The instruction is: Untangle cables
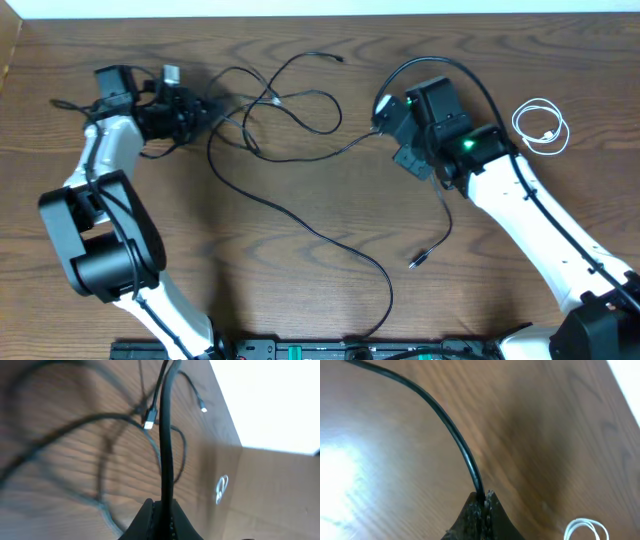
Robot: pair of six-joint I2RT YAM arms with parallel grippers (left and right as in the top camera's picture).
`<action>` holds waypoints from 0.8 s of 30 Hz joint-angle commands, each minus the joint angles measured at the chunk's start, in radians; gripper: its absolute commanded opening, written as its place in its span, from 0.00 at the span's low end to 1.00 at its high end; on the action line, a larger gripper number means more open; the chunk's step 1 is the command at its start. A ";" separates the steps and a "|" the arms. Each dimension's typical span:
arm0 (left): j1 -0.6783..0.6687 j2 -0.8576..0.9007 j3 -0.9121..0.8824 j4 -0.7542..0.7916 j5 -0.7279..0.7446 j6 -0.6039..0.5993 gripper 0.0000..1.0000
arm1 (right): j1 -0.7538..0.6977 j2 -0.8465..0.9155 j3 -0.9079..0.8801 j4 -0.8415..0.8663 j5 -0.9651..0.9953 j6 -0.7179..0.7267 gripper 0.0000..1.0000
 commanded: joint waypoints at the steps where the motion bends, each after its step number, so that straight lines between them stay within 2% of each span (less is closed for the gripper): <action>1: 0.039 0.003 -0.011 -0.045 -0.169 -0.003 0.08 | -0.038 0.003 0.005 0.045 0.053 0.142 0.01; 2: 0.045 0.003 -0.011 -0.068 -0.258 -0.025 0.07 | -0.047 0.003 0.005 0.089 0.052 0.229 0.01; 4: 0.046 0.004 -0.011 -0.094 -0.362 -0.093 0.07 | -0.048 0.005 0.005 0.135 0.027 0.315 0.01; 7: 0.045 0.004 -0.011 -0.137 -0.497 -0.168 0.08 | -0.048 0.010 0.005 0.206 -0.078 0.339 0.01; 12: 0.039 0.004 -0.011 -0.143 -0.509 -0.182 0.08 | -0.045 0.059 0.005 0.298 -0.348 0.338 0.01; 21: 0.008 0.004 -0.011 -0.138 -0.509 -0.182 0.08 | -0.040 0.224 0.005 0.320 -0.508 0.339 0.01; 24: 0.006 0.004 -0.011 -0.138 -0.509 -0.182 0.08 | -0.040 0.270 0.005 0.340 -0.525 0.340 0.15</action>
